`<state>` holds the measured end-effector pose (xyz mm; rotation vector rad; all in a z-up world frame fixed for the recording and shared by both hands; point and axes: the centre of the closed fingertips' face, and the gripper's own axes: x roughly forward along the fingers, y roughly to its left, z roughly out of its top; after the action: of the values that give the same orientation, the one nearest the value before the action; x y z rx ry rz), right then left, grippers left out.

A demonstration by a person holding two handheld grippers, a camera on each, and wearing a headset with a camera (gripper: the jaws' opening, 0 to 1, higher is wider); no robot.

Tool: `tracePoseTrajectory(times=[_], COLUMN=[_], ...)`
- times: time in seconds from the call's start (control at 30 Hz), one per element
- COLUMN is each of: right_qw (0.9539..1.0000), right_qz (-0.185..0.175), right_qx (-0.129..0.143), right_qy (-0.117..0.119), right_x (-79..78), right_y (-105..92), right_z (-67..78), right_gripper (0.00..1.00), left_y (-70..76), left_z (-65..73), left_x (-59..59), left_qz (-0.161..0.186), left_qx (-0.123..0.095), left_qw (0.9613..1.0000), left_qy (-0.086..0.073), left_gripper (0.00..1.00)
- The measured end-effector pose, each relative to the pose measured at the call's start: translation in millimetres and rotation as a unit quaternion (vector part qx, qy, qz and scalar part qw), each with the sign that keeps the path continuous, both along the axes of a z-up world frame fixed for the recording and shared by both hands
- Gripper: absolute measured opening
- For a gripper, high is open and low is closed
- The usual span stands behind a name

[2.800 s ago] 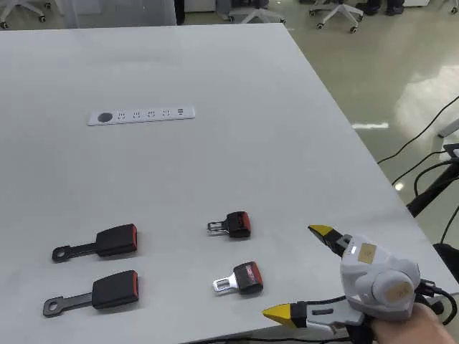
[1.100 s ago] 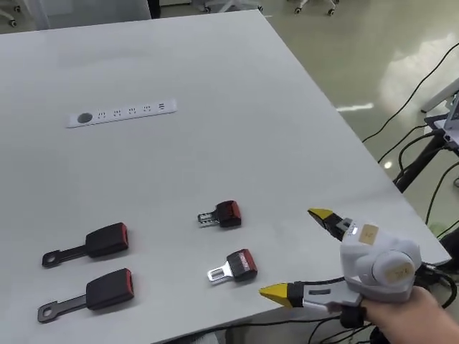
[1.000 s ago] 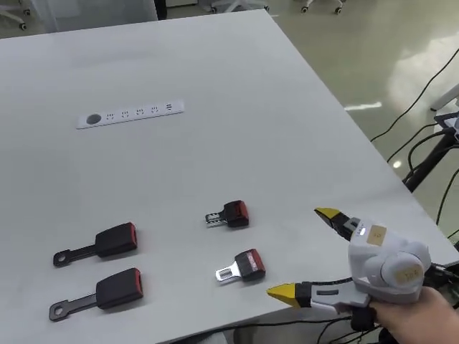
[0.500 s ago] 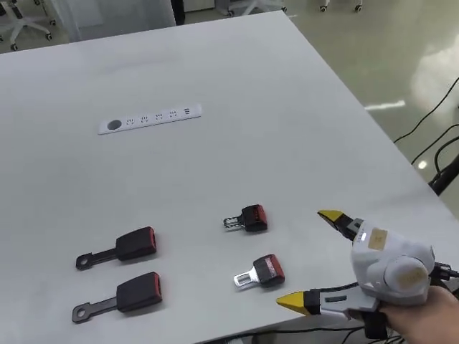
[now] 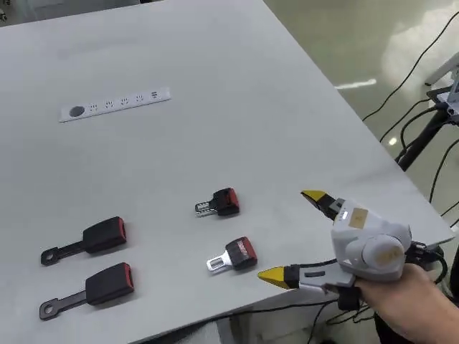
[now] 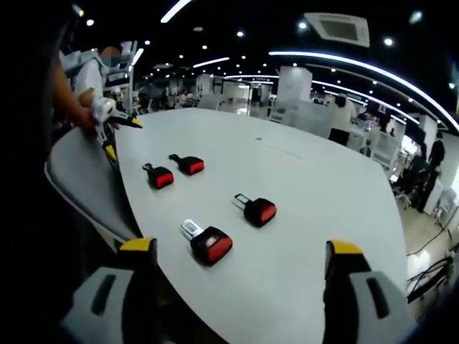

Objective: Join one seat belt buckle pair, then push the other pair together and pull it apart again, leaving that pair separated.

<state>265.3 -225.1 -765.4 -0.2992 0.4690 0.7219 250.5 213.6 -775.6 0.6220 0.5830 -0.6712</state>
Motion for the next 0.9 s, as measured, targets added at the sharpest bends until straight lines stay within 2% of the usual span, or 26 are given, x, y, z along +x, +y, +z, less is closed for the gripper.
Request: tracePoseTrajectory(times=[0.07,0.17,0.23,0.27,0.33,0.47,0.67,0.9], right_qw=[1.0000,0.9999,0.9998,0.9998,0.9998,0.9997,1.0000,0.9999], right_qz=[-0.002,-0.005,-0.008,-0.009,-0.010,-0.009,-0.003,-0.007], right_qx=[0.000,0.007,0.009,0.009,0.008,0.003,0.001,0.000], right_qy=[-0.004,0.006,0.014,0.015,0.016,0.021,0.009,0.015], right_x=[-2.5,-6.2,-8.8,-10.2,-12.6,-16.1,-13.9,-16.9], right_y=[-2.0,-3.1,-4.3,-5.0,-6.4,-7.1,-5.6,-5.8], right_z=[1.1,-0.5,-3.2,-3.9,-4.2,-5.7,0.9,0.6], right_gripper=[0.98,1.00,1.00,1.00,1.00,1.00,1.00,1.00], left_y=[-3.5,-4.6,-1.6,0.6,7.5,8.3,10.4,14.2], left_z=[2.7,4.7,5.5,5.9,1.5,-1.7,-0.5,-3.3], left_x=[0.0,0.2,1.4,3.8,5.6,4.3,5.5,7.6], left_qz=[0.001,0.003,0.002,0.004,0.004,0.006,0.005,0.006], left_qx=[-0.003,-0.002,0.002,-0.003,-0.004,-0.002,-0.005,-0.006], left_qw=[1.0000,1.0000,1.0000,0.9999,0.9998,0.9999,0.9998,0.9998], left_qy=[0.000,0.000,-0.007,-0.013,-0.018,-0.011,-0.019,-0.020], left_gripper=[1.00,1.00,0.98,0.98,0.99,0.99,0.99,1.00])
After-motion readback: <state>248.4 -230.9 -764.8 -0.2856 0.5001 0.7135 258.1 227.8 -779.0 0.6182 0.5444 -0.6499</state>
